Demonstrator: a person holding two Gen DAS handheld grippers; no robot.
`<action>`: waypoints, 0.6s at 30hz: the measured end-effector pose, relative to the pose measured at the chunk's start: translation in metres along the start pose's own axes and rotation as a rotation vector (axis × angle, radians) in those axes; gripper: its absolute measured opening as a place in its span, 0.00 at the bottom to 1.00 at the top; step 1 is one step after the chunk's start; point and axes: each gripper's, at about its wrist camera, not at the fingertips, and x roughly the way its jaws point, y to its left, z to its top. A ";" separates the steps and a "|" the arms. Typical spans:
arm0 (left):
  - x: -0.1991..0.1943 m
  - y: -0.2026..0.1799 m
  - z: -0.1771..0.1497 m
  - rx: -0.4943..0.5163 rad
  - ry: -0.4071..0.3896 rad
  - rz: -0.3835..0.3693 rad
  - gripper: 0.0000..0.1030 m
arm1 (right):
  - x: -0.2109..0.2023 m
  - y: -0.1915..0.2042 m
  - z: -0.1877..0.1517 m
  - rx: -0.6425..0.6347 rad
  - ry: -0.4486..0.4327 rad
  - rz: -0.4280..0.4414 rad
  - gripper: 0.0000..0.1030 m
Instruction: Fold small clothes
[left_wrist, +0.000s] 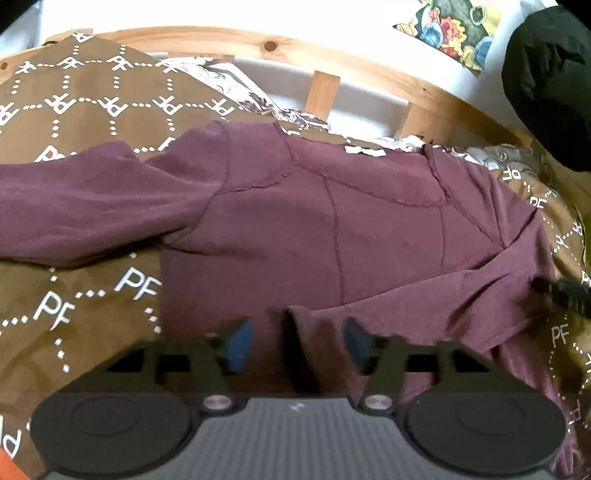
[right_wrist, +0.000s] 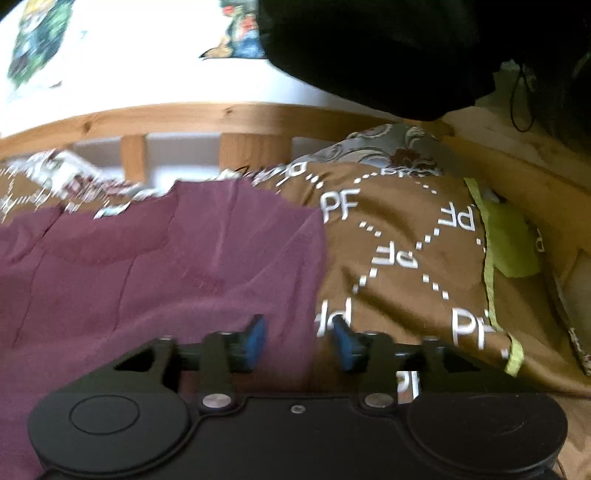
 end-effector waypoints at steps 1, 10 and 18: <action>-0.001 0.000 -0.002 0.006 0.003 0.004 0.64 | -0.003 0.003 -0.006 -0.025 0.016 -0.007 0.59; 0.002 -0.012 -0.014 0.128 0.071 0.090 0.71 | -0.011 0.014 -0.032 -0.168 0.051 -0.143 0.67; -0.039 0.022 -0.006 -0.011 0.016 0.081 0.99 | -0.048 0.017 -0.027 -0.069 -0.021 -0.077 0.89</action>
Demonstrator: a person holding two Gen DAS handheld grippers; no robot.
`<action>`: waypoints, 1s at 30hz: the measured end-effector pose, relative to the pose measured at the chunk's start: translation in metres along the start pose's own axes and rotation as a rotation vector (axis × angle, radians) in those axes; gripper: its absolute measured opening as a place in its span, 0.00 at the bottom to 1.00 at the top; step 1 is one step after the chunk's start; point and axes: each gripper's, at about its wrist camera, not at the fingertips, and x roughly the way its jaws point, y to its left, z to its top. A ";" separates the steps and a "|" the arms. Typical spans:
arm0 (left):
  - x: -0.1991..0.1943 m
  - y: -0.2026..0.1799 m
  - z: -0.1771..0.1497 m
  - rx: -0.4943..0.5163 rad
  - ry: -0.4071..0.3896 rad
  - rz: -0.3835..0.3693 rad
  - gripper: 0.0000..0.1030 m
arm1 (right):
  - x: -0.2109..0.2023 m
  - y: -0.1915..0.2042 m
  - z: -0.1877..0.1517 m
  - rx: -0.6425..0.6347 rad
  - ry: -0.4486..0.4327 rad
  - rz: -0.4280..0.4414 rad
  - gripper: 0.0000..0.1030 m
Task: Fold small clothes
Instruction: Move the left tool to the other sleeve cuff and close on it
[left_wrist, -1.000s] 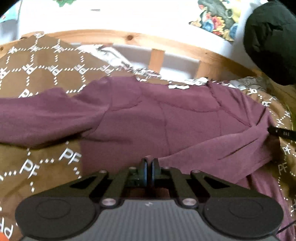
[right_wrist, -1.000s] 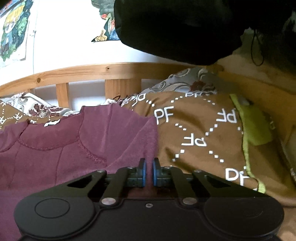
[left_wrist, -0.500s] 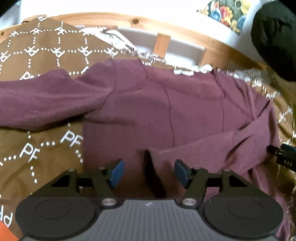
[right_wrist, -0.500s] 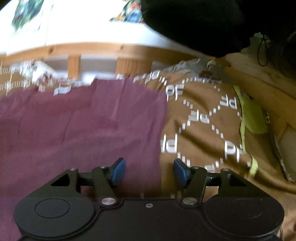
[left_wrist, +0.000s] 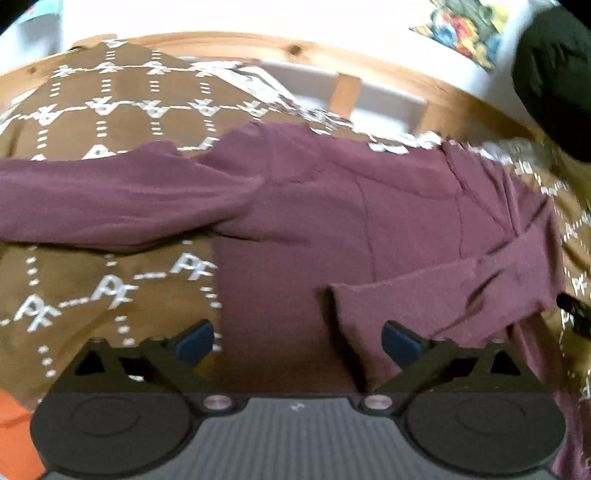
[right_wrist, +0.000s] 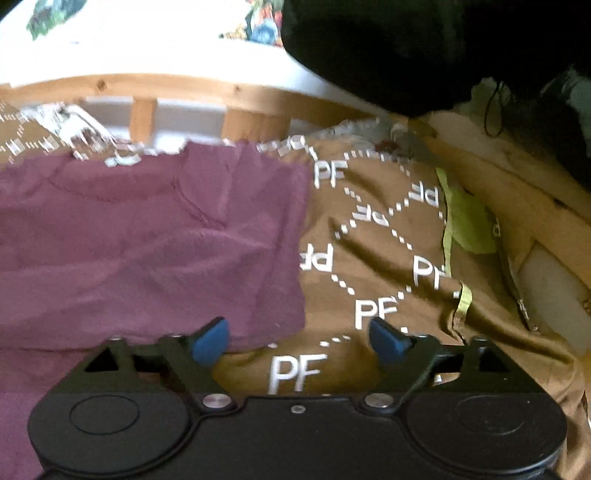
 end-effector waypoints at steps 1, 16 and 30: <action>-0.005 0.006 0.001 -0.015 -0.002 0.009 0.99 | -0.007 0.004 0.001 -0.005 -0.018 0.013 0.91; -0.094 0.148 0.003 -0.071 -0.062 0.271 0.99 | -0.095 0.101 -0.001 -0.028 -0.081 0.321 0.99; -0.113 0.255 0.020 -0.425 -0.281 0.213 0.99 | -0.118 0.150 -0.015 -0.140 -0.050 0.390 0.99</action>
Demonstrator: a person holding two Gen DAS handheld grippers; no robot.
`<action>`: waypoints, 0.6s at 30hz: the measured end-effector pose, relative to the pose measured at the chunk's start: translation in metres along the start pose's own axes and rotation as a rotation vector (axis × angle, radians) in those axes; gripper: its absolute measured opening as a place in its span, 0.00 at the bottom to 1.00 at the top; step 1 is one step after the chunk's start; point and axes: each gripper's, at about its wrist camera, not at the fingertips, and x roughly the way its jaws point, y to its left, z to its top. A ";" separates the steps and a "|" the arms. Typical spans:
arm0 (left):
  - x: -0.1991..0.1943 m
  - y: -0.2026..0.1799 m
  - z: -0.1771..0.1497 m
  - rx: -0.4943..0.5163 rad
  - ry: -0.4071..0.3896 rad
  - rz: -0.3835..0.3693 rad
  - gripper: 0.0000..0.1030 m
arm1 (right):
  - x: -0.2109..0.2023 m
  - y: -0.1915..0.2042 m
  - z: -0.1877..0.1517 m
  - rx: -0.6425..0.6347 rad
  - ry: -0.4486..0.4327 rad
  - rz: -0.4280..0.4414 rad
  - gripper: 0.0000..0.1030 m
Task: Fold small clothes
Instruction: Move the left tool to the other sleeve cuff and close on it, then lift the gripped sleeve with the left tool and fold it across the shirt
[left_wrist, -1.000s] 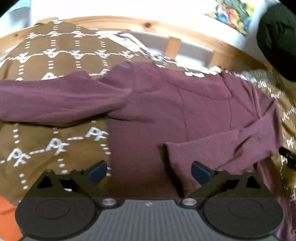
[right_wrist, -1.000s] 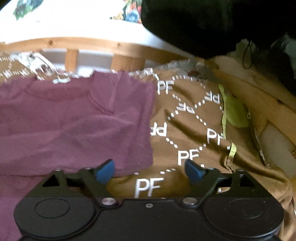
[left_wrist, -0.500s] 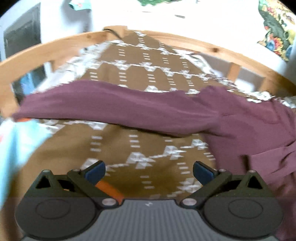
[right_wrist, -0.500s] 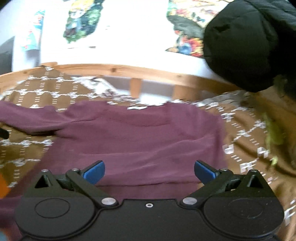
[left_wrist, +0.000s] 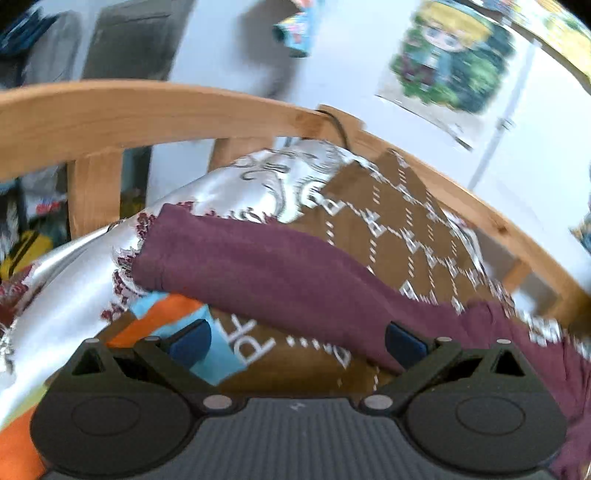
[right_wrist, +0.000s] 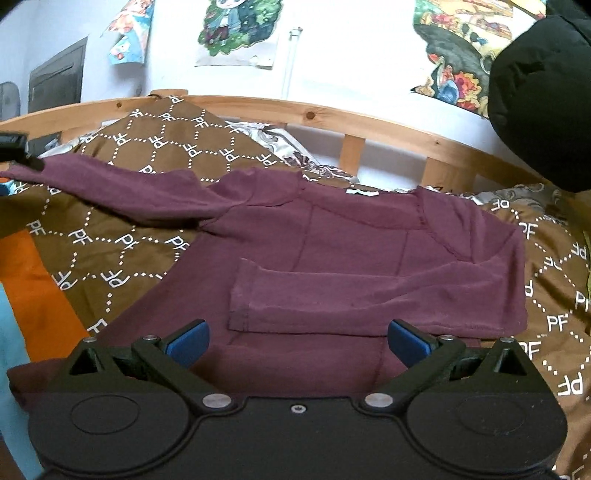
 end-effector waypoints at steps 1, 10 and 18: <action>0.005 0.002 0.003 -0.022 -0.001 0.010 0.99 | 0.000 -0.001 -0.001 -0.005 0.001 0.001 0.99; 0.022 0.000 0.012 -0.086 -0.080 0.195 0.66 | 0.010 -0.007 -0.010 0.024 0.040 0.018 0.99; 0.004 0.011 0.017 -0.146 -0.253 0.210 0.05 | 0.009 -0.001 -0.018 -0.008 0.036 0.060 0.99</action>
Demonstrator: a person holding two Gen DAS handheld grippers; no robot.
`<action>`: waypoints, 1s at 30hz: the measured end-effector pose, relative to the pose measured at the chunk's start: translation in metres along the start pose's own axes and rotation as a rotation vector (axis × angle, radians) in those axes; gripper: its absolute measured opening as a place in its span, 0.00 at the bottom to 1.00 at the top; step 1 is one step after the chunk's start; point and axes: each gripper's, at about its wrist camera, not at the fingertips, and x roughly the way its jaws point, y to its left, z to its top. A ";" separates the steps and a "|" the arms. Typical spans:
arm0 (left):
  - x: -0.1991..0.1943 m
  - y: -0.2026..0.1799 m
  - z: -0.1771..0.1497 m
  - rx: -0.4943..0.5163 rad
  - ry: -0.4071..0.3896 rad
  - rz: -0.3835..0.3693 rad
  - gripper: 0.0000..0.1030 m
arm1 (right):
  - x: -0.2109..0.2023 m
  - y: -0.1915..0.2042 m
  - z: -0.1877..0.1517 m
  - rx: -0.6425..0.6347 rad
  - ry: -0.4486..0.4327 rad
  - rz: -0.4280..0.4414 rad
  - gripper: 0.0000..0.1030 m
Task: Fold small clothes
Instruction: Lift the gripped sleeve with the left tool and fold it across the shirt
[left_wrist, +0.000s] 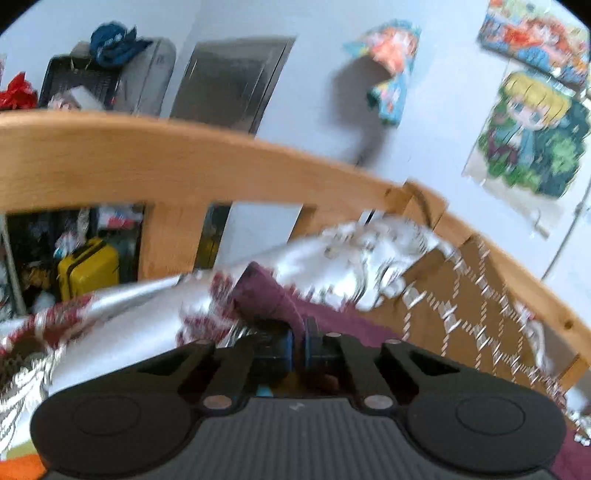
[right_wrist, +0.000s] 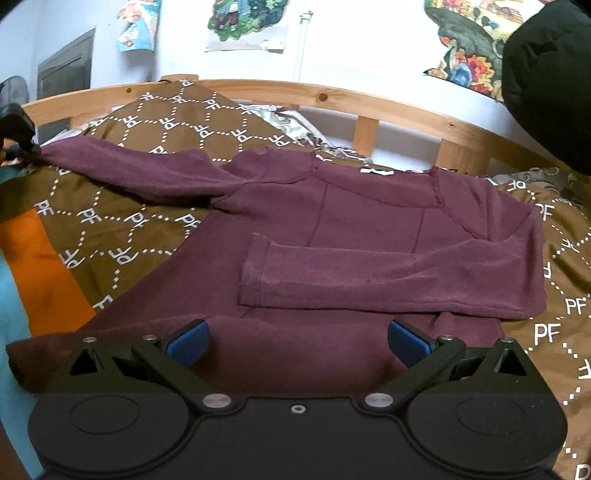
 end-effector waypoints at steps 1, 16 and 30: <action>-0.004 -0.005 0.001 0.023 -0.029 -0.014 0.05 | 0.000 0.000 -0.001 -0.004 -0.001 0.002 0.99; -0.067 -0.146 0.007 0.287 -0.183 -0.559 0.04 | -0.013 -0.015 -0.007 0.054 -0.033 -0.014 0.99; -0.116 -0.262 -0.105 0.458 0.084 -1.012 0.04 | -0.039 -0.062 -0.026 0.104 -0.049 -0.127 0.99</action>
